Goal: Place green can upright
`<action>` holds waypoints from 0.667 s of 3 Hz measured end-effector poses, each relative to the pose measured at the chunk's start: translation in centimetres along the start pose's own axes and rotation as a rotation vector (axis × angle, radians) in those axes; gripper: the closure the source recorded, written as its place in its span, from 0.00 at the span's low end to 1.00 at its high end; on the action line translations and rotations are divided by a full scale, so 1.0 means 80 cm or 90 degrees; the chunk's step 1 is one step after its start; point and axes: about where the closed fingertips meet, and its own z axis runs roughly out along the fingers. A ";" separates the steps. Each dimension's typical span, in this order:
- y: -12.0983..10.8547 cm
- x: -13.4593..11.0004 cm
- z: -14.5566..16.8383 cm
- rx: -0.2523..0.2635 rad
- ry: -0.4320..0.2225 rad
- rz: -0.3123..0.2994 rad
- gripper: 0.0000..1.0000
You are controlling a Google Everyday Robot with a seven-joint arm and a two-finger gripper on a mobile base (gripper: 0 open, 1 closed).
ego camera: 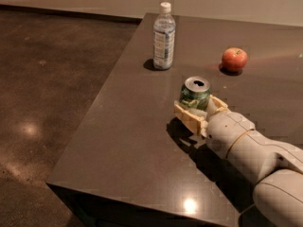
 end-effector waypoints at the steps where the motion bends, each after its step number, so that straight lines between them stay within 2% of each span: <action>1: -0.001 -0.001 0.001 0.001 -0.002 0.000 0.17; 2: -0.002 -0.001 0.002 0.002 -0.003 -0.001 0.00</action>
Offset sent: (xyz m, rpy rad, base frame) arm 0.0004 0.0011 -0.0005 -0.0015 0.0018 0.0017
